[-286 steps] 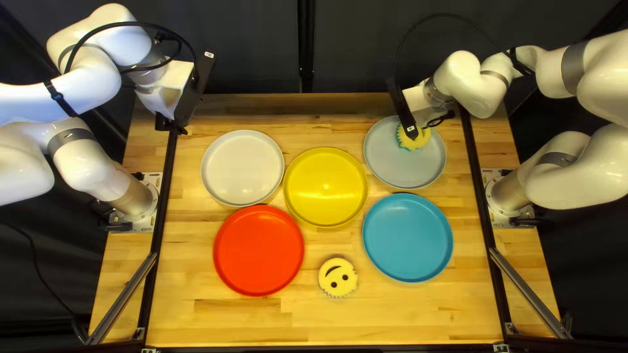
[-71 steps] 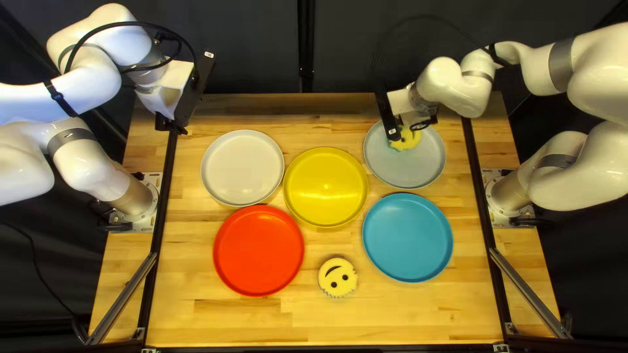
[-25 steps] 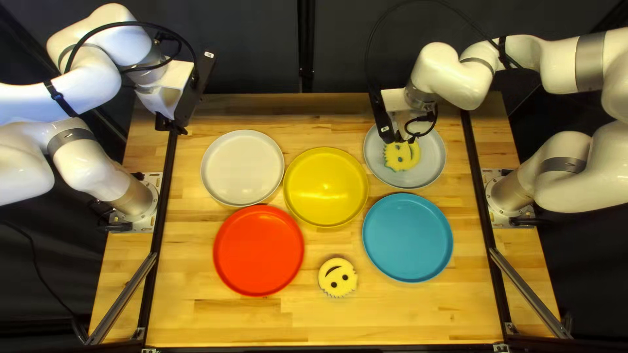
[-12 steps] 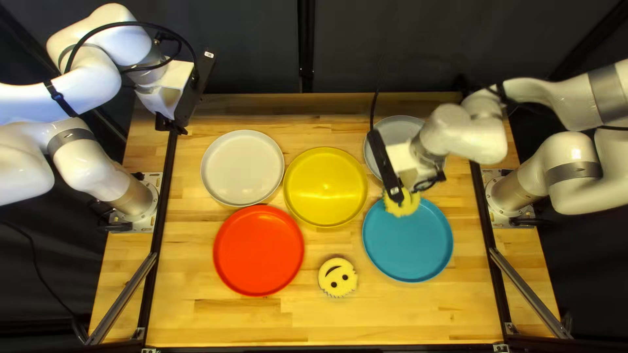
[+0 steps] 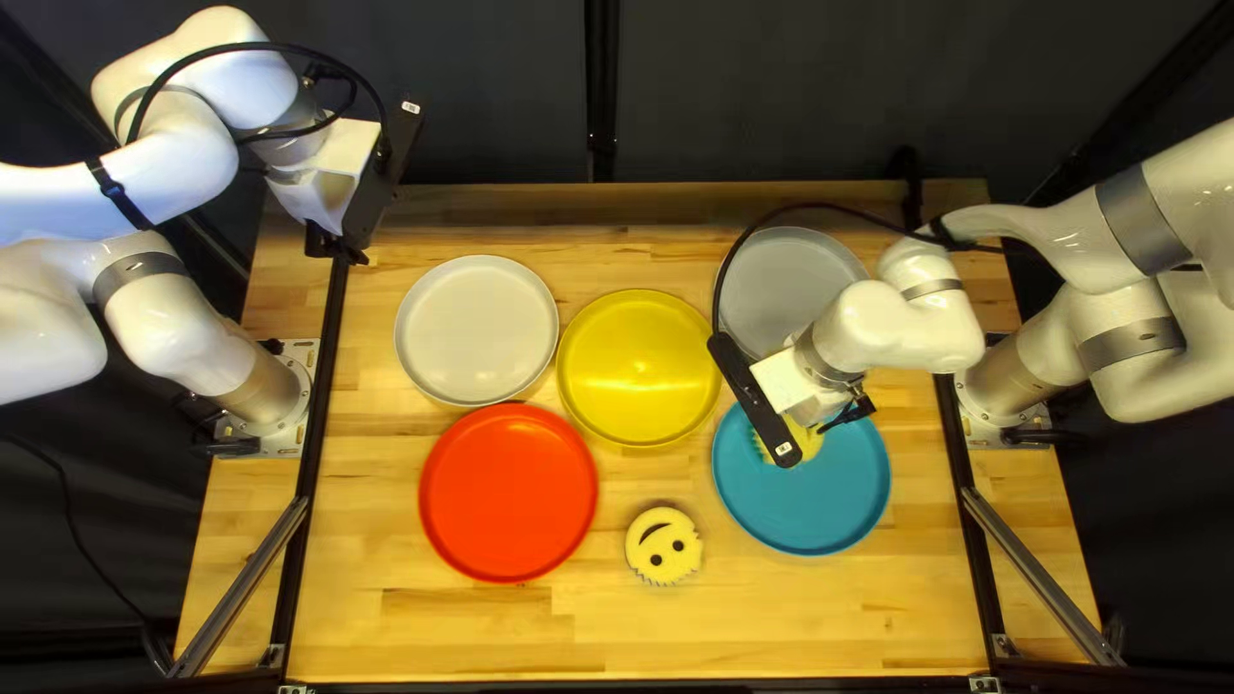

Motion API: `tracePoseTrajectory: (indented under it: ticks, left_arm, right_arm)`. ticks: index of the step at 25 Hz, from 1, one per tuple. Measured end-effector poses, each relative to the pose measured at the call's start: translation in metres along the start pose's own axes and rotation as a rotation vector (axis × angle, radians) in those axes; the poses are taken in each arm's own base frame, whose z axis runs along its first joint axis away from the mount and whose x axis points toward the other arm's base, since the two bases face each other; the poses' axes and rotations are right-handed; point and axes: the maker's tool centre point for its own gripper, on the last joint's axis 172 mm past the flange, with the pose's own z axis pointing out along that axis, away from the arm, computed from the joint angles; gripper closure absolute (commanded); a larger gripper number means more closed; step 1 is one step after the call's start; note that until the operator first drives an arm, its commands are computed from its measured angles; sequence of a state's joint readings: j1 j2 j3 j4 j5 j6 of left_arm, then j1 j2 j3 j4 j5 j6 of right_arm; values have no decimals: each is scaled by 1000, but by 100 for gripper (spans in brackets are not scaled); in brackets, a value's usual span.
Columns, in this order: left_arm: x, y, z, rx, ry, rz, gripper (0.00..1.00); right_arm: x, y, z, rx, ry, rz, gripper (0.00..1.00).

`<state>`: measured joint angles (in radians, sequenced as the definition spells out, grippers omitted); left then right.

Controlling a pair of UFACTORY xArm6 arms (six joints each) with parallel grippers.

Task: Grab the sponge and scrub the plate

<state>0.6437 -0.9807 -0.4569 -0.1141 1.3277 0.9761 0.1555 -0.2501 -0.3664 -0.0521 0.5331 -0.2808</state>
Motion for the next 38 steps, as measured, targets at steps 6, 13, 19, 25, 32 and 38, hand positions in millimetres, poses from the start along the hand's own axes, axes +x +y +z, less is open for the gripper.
tracePoseTrajectory:
  ticks: [6, 13, 19, 25, 32, 38]
  left_arm:
    - [0, 0, 0, 0, 0, 0, 0]
    - [0, 0, 0, 0, 0, 0, 0]
    - [0, 0, 0, 0, 0, 0, 0]
    - [0, 0, 0, 0, 0, 0, 0]
    - [0, 0, 0, 0, 0, 0, 0]
    - [0, 0, 0, 0, 0, 0, 0]
  right_arm:
    - [3, -14, 2, -2, -19, 30, 100]
    - [23, -52, 2, 25, -62, 98, 100]
    - [38, -66, 12, 35, -94, 132, 100]
    - [35, -35, 18, 21, -118, 173, 100]
    - [24, 2, 13, -4, -148, 208, 100]
    - [22, 4, 15, -13, -156, 219, 100]
